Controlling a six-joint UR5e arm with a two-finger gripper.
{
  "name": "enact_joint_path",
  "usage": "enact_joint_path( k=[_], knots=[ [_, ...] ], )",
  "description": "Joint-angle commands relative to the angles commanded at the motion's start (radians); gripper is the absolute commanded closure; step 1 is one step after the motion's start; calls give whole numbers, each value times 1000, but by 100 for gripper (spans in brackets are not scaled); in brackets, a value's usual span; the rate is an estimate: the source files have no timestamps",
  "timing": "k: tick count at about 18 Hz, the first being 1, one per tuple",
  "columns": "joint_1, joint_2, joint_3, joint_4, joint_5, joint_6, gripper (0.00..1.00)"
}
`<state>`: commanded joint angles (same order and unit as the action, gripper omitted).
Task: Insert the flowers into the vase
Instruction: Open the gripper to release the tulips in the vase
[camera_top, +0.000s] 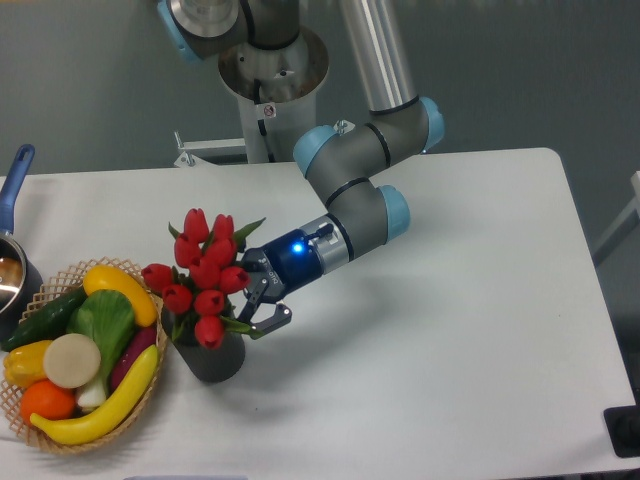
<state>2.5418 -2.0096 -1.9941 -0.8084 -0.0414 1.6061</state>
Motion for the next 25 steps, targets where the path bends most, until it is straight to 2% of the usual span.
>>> enact_joint_path(
  k=[2,5,7,11,15,18,23,25],
  knots=[
    [-2,14,-11,3,8,2,0],
    [-2,72,-60,5,121,2,0],
    [-2,89,-72,5,130,3,0],
    [-6,84,-63,5,162,29,0],
    [3,97,-31,5,258,29,0],
    [23,140,-35,3,348,18,0],
    [80,190,-3,0,368,-31,0],
    [101,198,9,3,461,-32,0]
  ],
)
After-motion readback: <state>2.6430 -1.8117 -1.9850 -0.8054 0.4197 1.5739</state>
